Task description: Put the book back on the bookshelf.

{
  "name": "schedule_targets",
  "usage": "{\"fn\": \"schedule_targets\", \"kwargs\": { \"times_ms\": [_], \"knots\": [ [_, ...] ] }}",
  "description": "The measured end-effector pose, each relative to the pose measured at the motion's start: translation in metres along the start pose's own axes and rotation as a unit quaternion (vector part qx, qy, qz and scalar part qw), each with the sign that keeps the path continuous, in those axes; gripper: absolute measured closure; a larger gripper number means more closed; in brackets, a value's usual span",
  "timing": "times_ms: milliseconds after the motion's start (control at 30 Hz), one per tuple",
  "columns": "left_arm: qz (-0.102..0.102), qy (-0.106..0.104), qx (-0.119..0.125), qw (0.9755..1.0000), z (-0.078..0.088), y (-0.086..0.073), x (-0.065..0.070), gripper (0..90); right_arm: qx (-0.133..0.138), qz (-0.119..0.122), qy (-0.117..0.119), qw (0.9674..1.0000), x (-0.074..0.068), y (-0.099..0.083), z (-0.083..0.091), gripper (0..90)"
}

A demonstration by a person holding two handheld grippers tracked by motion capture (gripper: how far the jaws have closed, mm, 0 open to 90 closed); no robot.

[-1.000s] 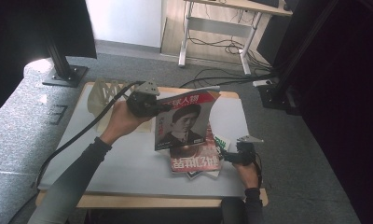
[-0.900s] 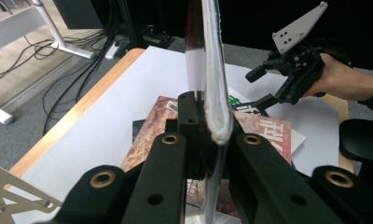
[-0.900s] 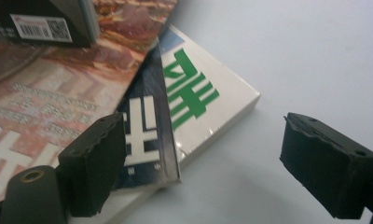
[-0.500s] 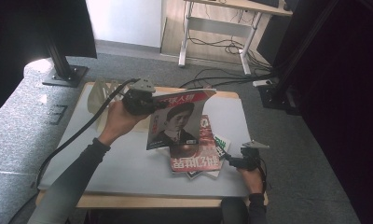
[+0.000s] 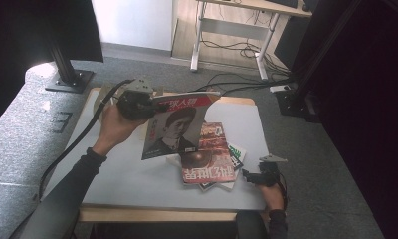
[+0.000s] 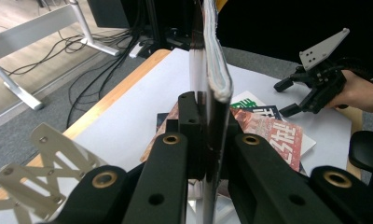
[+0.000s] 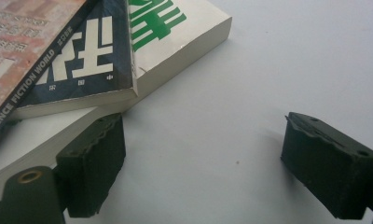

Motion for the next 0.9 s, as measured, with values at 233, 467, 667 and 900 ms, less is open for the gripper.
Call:
{"fn": "schedule_targets", "kwargs": {
  "times_ms": [233, 467, 667, 900],
  "knots": [
    [0.000, 0.012, 0.001, 0.9999, 0.015, -0.001, -0.003, 86.8, 0.003, 0.003, 0.000, 1.0000, -0.004, -0.001, -0.004, 3.2],
    [0.010, 0.022, 0.003, 0.9997, 0.031, -0.006, -0.009, 86.9, 0.007, 0.004, 0.002, 1.0000, -0.004, -0.002, -0.004, 3.1],
    [0.024, 0.033, 0.007, 0.9991, 0.044, -0.014, -0.014, 86.9, 0.009, 0.005, 0.003, 0.9999, -0.004, -0.003, -0.003, 3.1],
    [0.040, 0.055, 0.011, 0.9976, 0.059, -0.022, -0.022, 86.9, 0.009, 0.005, 0.003, 0.9999, -0.004, -0.003, -0.004, 3.1]
  ]
}}
Point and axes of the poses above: each handheld gripper's, and its own axes: z roughly backward along the jaws, y roughly out of its top, x roughly to its right, the point moved 2 cm from there along -z, roughly forward along the jaws, and after that the axes turned 1 degree about -z, right-handed, at the moved point
